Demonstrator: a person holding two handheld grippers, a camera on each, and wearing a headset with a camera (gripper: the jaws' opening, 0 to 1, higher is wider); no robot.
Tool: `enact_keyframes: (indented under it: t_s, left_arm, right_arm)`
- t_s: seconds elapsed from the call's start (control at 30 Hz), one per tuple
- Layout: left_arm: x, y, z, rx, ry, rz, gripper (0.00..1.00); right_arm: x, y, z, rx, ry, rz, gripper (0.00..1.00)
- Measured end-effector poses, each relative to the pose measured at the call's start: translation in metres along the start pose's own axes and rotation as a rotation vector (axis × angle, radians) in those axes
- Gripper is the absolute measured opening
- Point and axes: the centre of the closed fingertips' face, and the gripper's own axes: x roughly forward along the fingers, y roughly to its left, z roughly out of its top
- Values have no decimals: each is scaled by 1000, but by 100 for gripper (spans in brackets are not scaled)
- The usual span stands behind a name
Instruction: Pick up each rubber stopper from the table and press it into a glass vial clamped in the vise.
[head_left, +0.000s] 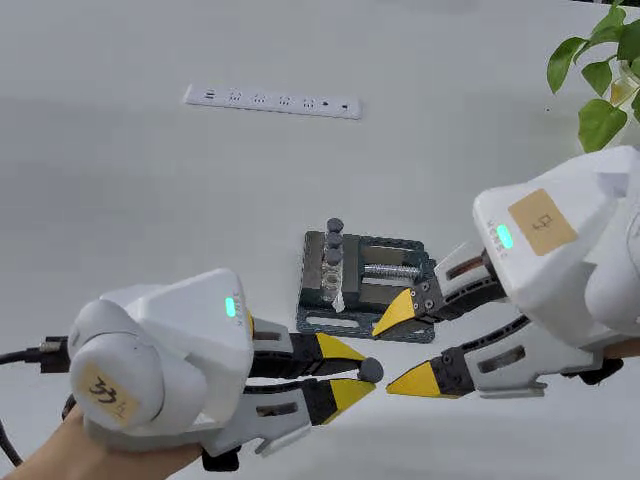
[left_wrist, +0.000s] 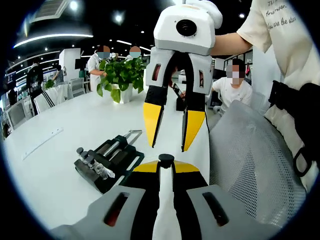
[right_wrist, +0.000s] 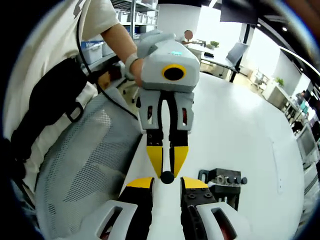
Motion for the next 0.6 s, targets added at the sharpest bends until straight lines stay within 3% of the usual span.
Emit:
enact_keyframes:
  t_s: [0.6]
  left_arm:
    - [2,-9,2,-22,-12,-24,5]
  right_arm:
    - [7,6,-7,-97,56,21,10]
